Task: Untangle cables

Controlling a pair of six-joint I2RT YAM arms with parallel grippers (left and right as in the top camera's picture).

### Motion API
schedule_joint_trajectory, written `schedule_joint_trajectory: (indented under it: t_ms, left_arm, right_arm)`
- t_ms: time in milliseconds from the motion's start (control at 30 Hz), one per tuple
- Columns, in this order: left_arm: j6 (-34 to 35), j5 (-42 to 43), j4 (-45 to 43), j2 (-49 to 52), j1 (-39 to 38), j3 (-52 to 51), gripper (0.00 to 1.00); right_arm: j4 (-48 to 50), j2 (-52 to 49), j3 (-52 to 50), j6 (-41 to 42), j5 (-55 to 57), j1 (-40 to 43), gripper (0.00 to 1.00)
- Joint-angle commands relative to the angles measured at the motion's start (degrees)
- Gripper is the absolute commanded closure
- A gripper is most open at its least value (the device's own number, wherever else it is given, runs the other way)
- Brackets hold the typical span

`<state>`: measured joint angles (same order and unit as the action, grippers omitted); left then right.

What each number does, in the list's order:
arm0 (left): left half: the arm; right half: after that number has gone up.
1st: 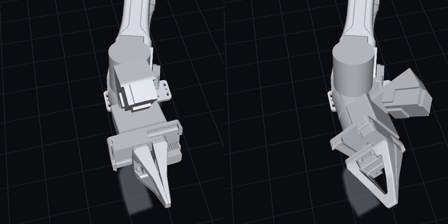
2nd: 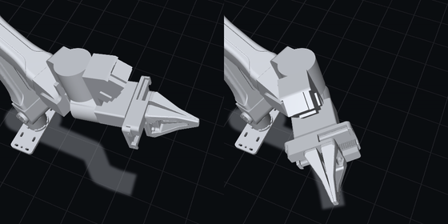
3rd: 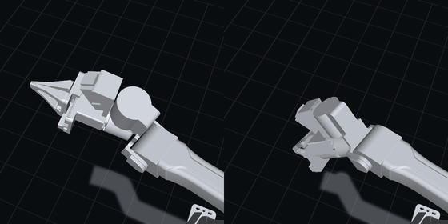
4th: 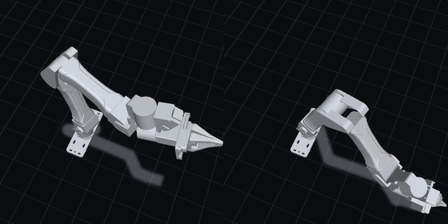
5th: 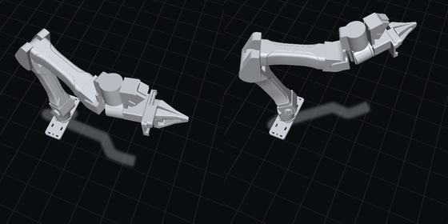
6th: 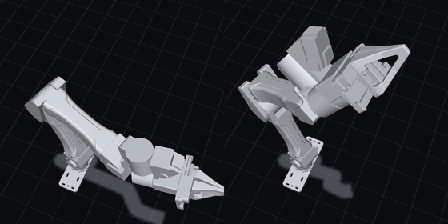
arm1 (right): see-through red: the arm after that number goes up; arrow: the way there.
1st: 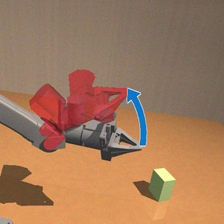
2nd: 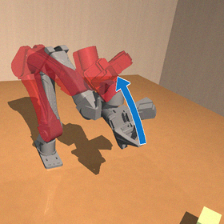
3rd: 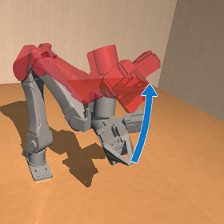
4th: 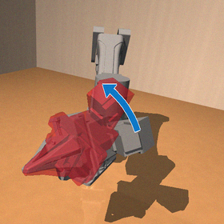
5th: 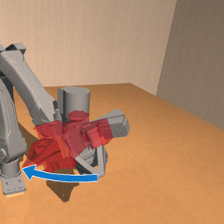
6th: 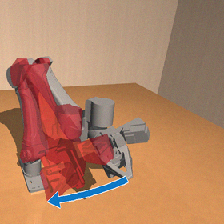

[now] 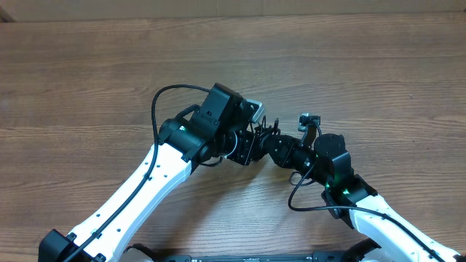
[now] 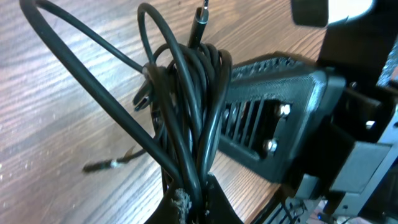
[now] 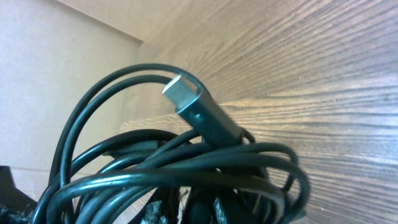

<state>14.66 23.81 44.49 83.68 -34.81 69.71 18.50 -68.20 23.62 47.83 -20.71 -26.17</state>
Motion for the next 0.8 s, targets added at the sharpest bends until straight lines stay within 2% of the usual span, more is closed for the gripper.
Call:
schedule_joint_trajectory:
  t_ms: [0, 100, 233, 300, 333, 400, 467, 600, 667, 767]
  left_arm:
    - [2.7, 4.8, -4.3, -0.5, -0.9, 0.8, 0.96]
    - [3.8, 5.0, -7.7, -0.5, -0.9, 0.8, 0.96]
    - [3.8, 9.8, -8.6, -0.5, -0.9, 0.8, 0.96]
    - [3.8, 11.5, -8.4, -0.5, -0.9, 0.8, 0.96]
    - [3.8, 11.6, -8.3, -0.5, -0.8, 0.8, 0.96]
    - [3.8, 11.6, -7.9, -0.5, 0.0, 0.8, 0.96]
    - [4.7, 11.0, -7.1, -0.5, 1.9, 0.8, 0.96]
    - [9.0, 5.9, -4.3, -0.5, 8.1, 0.8, 0.96]
    - [10.3, 5.2, -3.4, -0.5, 11.2, 0.8, 0.96]
    - [10.2, 4.5, -1.9, -0.5, 15.1, 0.8, 0.96]
  right_arm:
    - [1.1, -0.1, 0.5, 1.3, -2.9, -0.3, 0.84]
    - [1.2, -0.1, 0.5, 2.8, -3.3, -2.0, 0.83]
    - [1.7, -0.1, 0.5, 3.2, -0.7, -3.0, 0.82]
    - [1.8, -0.1, 0.5, 3.1, 1.7, -3.0, 0.76]
    - [1.8, -0.1, 0.5, 3.1, 2.6, -2.8, 0.69]
    - [1.7, -0.1, 0.5, 3.0, 2.6, -2.3, 0.4]
    - [1.3, -0.1, 0.5, 3.0, 2.3, -1.7, 0.18]
    - [1.4, 0.0, 0.5, 3.0, -1.5, -0.2, 0.04]
    - [1.3, 0.0, 0.5, 3.0, -3.4, 0.6, 0.0]
    - [1.0, 0.0, 0.5, 2.9, -5.1, 1.6, 0.0]
